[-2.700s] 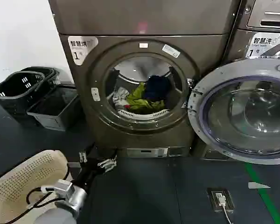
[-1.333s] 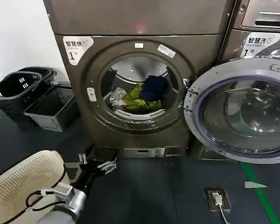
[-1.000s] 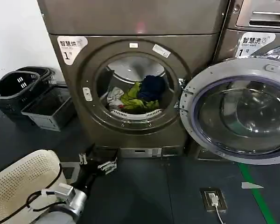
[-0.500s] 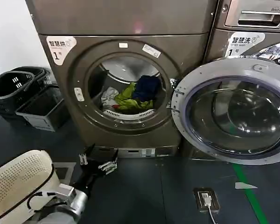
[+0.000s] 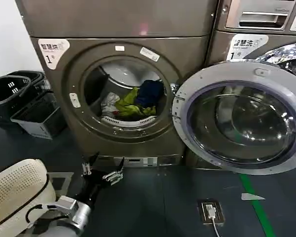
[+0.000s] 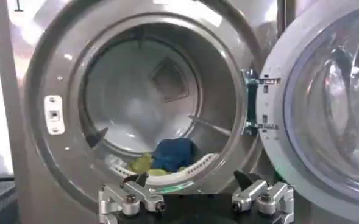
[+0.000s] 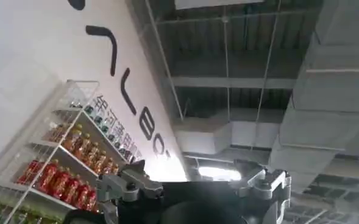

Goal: Grasp the clothes from the dryer.

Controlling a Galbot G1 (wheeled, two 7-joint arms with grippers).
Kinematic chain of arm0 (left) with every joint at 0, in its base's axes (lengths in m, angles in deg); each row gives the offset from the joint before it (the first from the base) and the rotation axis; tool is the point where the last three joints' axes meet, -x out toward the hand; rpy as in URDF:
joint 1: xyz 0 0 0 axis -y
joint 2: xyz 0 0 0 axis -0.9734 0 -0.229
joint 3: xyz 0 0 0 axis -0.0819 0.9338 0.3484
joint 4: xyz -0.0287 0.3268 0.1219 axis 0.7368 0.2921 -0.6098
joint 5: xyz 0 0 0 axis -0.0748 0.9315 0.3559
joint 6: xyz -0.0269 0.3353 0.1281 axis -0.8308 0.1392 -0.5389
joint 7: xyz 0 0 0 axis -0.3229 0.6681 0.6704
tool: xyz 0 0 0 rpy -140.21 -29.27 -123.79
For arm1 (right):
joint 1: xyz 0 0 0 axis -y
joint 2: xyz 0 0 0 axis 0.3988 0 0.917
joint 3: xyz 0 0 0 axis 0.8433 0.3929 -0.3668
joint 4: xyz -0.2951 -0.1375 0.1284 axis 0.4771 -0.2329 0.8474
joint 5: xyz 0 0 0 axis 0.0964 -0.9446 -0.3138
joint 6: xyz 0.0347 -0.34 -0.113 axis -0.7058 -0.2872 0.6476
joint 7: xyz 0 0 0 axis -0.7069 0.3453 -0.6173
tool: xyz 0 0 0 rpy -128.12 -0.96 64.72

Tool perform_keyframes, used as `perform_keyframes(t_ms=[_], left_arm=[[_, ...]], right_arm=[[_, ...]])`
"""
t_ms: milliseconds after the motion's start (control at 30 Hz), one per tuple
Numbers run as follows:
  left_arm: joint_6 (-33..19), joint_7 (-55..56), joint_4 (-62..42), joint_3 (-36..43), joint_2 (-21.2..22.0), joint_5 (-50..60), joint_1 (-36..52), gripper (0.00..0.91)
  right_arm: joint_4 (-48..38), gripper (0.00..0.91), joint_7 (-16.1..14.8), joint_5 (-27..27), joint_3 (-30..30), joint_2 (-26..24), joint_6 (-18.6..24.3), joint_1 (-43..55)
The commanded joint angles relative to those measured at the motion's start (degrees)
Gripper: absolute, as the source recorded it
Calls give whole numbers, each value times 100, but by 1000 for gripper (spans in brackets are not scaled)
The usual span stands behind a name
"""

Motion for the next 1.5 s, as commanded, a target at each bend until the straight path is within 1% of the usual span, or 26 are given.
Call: perform_keyframes(t_ms=[33,133,300,500,900,1500], left_arm=[[2,-2,0,7,-25,27,0,907],[3,-55,-8,20,-42,89,-8,907],[-2,-47,-4,25,-42,91,-7,907],[-3,40,-1,57,-17,32,18,907],[93,511,-4,67,10,-75,89,907],[123,574,-40,141,23,-80,174,907]], right_arm=[[-5,907,-16,-327,6,-5,33,-14],[-41,907,72,-406,37,-9,21,-7],[-170,907,200,-220,-9,-89,152,20],[-142,907,193,-116,30,-104,181,48],[-142,907,156,-92,74,-96,223,96],[-214,907,173,-121,152,-89,289,165]])
